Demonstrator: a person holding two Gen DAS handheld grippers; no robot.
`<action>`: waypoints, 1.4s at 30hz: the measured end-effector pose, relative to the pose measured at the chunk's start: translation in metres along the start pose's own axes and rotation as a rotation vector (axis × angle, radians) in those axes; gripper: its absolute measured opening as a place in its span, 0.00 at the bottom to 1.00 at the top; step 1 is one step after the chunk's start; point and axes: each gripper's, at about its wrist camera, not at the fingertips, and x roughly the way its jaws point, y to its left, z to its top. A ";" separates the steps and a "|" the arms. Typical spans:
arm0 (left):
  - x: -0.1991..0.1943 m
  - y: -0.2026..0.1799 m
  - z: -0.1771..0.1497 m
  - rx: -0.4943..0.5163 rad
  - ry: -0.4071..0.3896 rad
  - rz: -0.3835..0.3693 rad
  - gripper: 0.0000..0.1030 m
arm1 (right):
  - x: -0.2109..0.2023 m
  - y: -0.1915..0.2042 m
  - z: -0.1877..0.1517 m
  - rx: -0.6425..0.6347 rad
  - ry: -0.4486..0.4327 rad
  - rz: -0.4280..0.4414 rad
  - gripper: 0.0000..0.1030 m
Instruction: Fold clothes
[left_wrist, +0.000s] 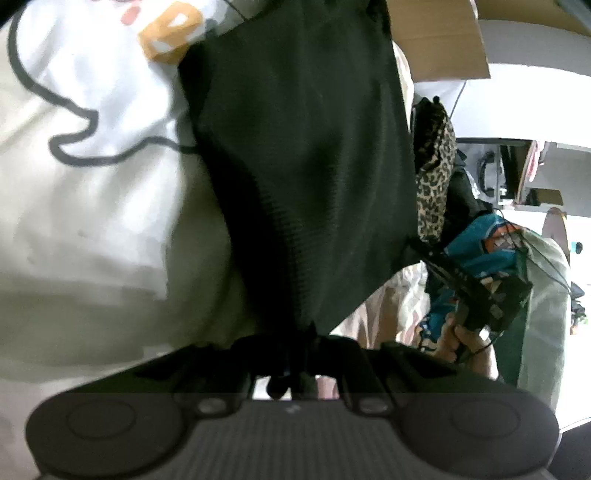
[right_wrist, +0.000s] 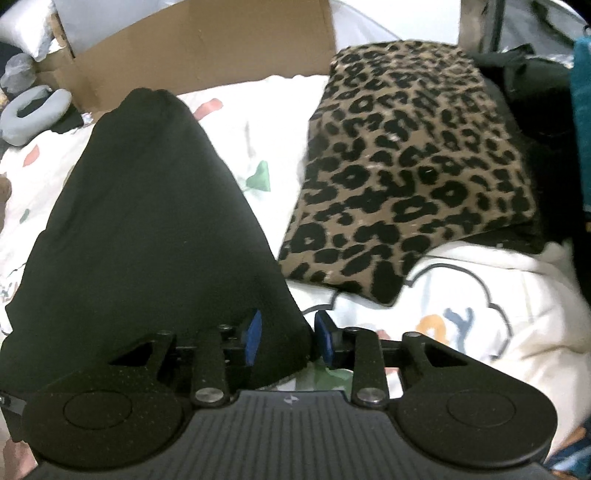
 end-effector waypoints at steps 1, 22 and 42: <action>-0.001 0.001 0.000 0.002 0.000 0.007 0.06 | 0.003 0.000 0.001 0.001 0.008 0.008 0.32; -0.010 -0.008 -0.002 0.027 0.000 0.037 0.06 | 0.037 -0.003 0.020 -0.016 0.117 0.111 0.05; -0.125 -0.051 -0.003 0.145 -0.093 0.103 0.05 | -0.039 0.038 0.013 0.040 0.120 0.224 0.04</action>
